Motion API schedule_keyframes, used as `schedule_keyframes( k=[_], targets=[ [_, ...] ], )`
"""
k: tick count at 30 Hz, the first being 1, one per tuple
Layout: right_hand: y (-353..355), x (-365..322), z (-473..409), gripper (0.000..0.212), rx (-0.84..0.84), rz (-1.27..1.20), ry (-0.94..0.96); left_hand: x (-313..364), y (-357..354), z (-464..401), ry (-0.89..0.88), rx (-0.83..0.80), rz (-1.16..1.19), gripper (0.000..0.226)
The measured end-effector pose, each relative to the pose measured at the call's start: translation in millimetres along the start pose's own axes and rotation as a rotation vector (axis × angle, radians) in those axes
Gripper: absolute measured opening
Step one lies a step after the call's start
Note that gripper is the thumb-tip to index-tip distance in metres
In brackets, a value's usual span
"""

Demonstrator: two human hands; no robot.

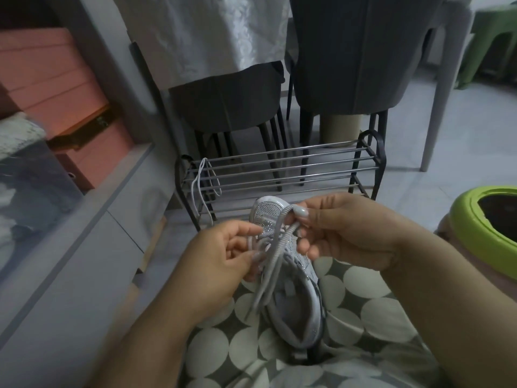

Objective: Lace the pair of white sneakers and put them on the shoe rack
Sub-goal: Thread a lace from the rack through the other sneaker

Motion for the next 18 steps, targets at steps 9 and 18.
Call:
schedule_keyframes(
  k=[9,18],
  targets=[
    [25.7,13.7,1.8,0.029,0.254,0.538,0.012,-26.5,-42.7,13.9,-0.038,-0.044,-0.206,0.017],
    [-2.8,15.2,-1.3,0.016,0.039,1.638,0.239,-46.6,-60.6,14.5,0.025,-0.184,-0.246,0.016]
  ],
)
Point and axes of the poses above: each hand's wrist, its own z-axis away from the middle knuckle, its own y-axis out of the back of the hand, x = y × z, the point moved 9 cm from there along -z, towards the middle knuckle, and after that the axes turned 8 degrees about -z, right-handed, at the moved point
